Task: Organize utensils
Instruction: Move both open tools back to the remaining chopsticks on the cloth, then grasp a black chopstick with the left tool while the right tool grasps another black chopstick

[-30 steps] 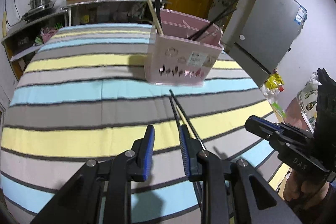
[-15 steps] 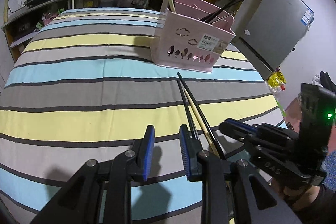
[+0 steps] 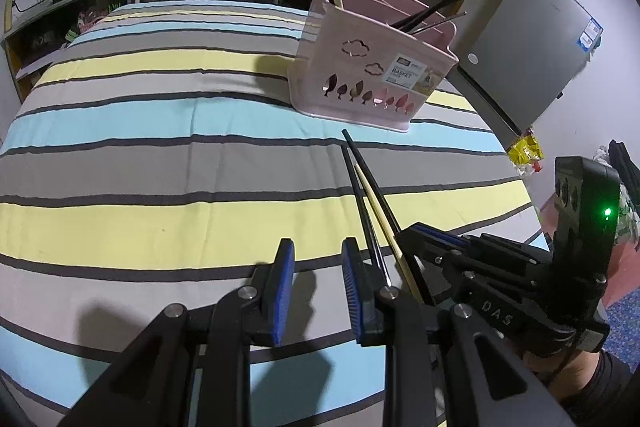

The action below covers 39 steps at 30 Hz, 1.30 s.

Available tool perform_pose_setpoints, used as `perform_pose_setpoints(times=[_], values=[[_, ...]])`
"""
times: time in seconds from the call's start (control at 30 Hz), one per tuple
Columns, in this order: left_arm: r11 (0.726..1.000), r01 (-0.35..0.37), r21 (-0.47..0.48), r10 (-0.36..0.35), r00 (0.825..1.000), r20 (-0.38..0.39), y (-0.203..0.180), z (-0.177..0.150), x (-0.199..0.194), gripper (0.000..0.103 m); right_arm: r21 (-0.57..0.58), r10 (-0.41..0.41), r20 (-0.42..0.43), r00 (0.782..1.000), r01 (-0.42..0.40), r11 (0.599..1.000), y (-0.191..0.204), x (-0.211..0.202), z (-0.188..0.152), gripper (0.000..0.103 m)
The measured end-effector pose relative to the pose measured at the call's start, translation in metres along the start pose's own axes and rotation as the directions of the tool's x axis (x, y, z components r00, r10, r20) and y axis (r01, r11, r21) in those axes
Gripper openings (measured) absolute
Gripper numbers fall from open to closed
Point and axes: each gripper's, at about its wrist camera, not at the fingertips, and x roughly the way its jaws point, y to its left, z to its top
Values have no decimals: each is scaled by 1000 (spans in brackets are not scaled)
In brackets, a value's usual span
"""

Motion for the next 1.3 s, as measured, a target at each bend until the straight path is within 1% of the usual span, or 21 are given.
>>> perform_pose_setpoints(times=[0.13, 0.23, 0.37, 0.5, 0.77, 0.83, 0.9, 1.0, 1.03, 1.07, 1.1, 1.3], values=[[1000, -1, 0, 1, 1000, -12, -1, -1, 3, 26, 19, 6, 0, 1000, -6, 1000, -4, -1, -1, 10], [1000, -1, 13, 1, 1000, -21, -6, 2, 9, 26, 4, -4, -6, 1000, 4, 1000, -1, -1, -1, 10], [1000, 11, 24, -10, 999, -31, -15, 11, 18, 26, -35, -42, -12, 999, 41, 999, 5, 1, -2, 10], [999, 11, 38, -10, 1000, -29, -24, 24, 29, 26, -5, -57, -3, 998, 57, 998, -4, -3, -3, 8], [998, -18, 60, 21, 999, -39, -35, 40, 51, 26, 38, -54, 3, 999, 54, 998, -19, -10, -8, 8], [996, -45, 79, 49, 997, -54, -37, 40, 58, 25, 38, -52, 3, 999, 52, 998, -18, -9, -7, 8], [992, -78, 94, 85, 993, -77, -36, 38, 66, 19, 38, -51, 3, 999, 51, 998, -17, -9, -8, 8], [994, -61, 90, 68, 995, -75, -31, 36, 63, 17, 44, -47, 5, 999, 47, 998, -19, -9, -8, 8], [994, -64, 94, 70, 995, -72, -29, 36, 62, 14, 46, -46, 5, 999, 46, 998, -20, -10, -9, 8], [992, -75, 100, 82, 994, -69, -29, 36, 62, 8, 48, -46, 5, 999, 46, 998, -19, -10, -9, 8], [990, -91, 105, 98, 993, -69, -26, 36, 61, 7, 49, -46, 6, 999, 45, 998, -19, -10, -9, 8], [991, -117, 58, 121, 990, -72, 4, 35, 49, 6, 61, -39, 5, 999, 38, 997, -22, -13, -13, 8]])
